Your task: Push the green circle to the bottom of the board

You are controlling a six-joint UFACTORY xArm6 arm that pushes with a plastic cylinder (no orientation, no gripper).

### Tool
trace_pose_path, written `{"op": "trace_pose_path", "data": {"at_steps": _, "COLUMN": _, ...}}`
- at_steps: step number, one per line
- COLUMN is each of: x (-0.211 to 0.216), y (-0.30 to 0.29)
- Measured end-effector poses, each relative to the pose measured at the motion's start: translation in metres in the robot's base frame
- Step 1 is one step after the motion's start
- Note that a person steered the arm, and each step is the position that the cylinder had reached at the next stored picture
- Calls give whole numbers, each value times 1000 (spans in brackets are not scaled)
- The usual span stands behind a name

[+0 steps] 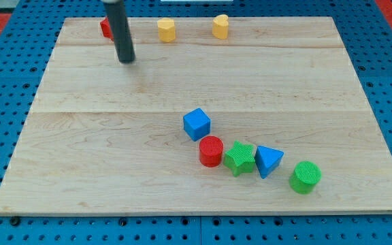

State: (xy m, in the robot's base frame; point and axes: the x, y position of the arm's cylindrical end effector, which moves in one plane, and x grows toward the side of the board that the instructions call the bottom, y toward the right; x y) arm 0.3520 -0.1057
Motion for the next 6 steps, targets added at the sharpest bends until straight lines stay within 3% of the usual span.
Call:
{"op": "trace_pose_path", "data": {"at_steps": 1, "x": 66, "y": 125}}
{"op": "trace_pose_path", "data": {"at_steps": 2, "x": 126, "y": 205}}
{"op": "trace_pose_path", "data": {"at_steps": 3, "x": 205, "y": 248}}
{"op": "trace_pose_path", "data": {"at_steps": 4, "x": 225, "y": 276}}
{"op": "trace_pose_path", "data": {"at_steps": 5, "x": 226, "y": 258}}
{"op": "trace_pose_path", "data": {"at_steps": 6, "x": 207, "y": 265}}
